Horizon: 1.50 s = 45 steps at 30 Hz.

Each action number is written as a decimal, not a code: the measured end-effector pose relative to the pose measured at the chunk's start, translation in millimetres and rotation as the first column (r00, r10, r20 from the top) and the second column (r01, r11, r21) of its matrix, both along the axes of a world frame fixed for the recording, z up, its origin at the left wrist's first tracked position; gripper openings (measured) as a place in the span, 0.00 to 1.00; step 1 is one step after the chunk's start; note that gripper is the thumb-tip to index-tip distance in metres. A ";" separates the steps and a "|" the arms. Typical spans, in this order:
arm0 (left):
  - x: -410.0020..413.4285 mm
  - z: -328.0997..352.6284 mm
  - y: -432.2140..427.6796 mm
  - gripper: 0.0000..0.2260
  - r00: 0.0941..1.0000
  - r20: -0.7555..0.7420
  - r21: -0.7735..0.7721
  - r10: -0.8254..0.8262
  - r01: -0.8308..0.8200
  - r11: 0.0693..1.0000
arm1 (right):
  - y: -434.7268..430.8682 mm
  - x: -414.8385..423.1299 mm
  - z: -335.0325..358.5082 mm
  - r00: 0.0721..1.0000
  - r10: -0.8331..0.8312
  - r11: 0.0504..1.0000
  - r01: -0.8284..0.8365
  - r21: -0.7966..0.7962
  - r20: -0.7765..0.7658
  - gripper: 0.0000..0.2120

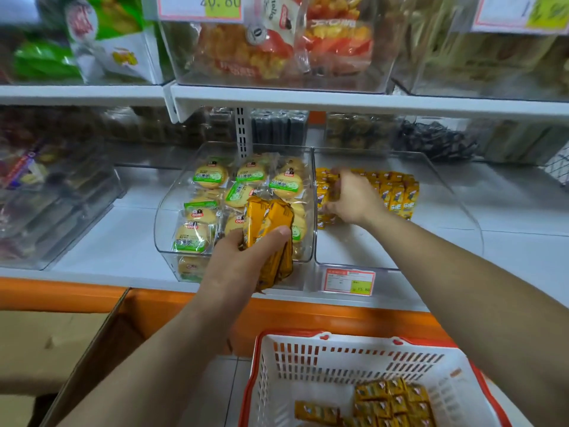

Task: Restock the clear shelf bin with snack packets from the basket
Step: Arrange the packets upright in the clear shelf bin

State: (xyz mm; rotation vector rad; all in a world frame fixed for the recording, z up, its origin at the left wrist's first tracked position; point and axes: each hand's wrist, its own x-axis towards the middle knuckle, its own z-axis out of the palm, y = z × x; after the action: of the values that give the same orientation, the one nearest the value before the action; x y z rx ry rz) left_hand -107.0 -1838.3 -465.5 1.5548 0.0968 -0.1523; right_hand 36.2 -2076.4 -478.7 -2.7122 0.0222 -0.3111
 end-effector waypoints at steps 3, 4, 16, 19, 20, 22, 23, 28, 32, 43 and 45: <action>-5.6 5.8 -4.3 0.27 1.000 -0.018 -0.027 -0.015 0.015 1.000 | -7.8 -45.9 21.9 0.997 0.045 0.988 -0.054 0.147 0.067 0.26; -8.4 8.1 -6.6 0.28 0.999 -0.022 -0.038 -0.030 0.029 0.999 | -9.0 -66.1 27.9 0.995 0.073 0.964 -0.089 0.250 0.071 0.22; -59.4 31.5 -59.7 0.11 0.923 -0.019 -0.196 -0.383 0.373 0.907 | -1.7 -211.1 45.1 0.957 0.291 0.588 -0.177 0.789 -0.002 0.31; -64.7 32.6 -64.5 0.12 0.921 -0.021 -0.200 -0.390 0.378 0.904 | -11.9 -215.1 46.2 0.948 0.316 0.559 -0.157 0.814 -0.034 0.29; -66.5 32.2 -66.0 0.12 0.927 -0.036 -0.212 -0.374 0.358 0.909 | -14.9 -216.4 45.6 0.944 0.327 0.528 -0.140 0.838 -0.049 0.27; -70.0 30.7 -69.2 0.13 0.937 -0.067 -0.248 -0.342 0.317 0.916 | -20.5 -217.7 43.4 0.934 0.351 0.434 -0.095 0.896 -0.071 0.24; -71.0 29.7 -70.6 0.13 0.941 -0.077 -0.264 -0.329 0.299 0.917 | -22.7 -218.4 42.8 0.931 0.357 0.394 -0.079 0.916 -0.073 0.23; -71.2 26.4 -75.1 0.14 0.956 -0.086 -0.326 -0.280 0.239 0.915 | -27.9 -219.9 42.9 0.924 0.379 0.251 -0.049 0.967 -0.051 0.31; -68.8 24.6 -74.6 0.17 0.965 -0.110 -0.309 -0.238 0.194 0.931 | -27.0 -219.9 45.5 0.904 0.426 0.219 -0.064 0.974 -0.037 0.34; -59.2 17.5 -64.6 0.18 0.981 -0.182 -0.328 -0.072 0.008 0.945 | -24.9 -208.5 40.2 0.984 0.146 0.268 0.058 0.962 -0.100 0.17; -56.9 18.4 -61.6 0.19 0.983 -0.177 -0.351 -0.054 -0.012 0.936 | -24.5 -208.2 39.1 0.987 0.122 0.283 0.066 0.957 -0.104 0.17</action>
State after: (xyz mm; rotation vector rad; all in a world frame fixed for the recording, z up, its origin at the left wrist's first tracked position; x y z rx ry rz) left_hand -163.9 -1899.9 -447.1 1.1820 0.1884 -0.3136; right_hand -172.0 -2101.0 -439.6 -1.4480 0.1572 -0.0093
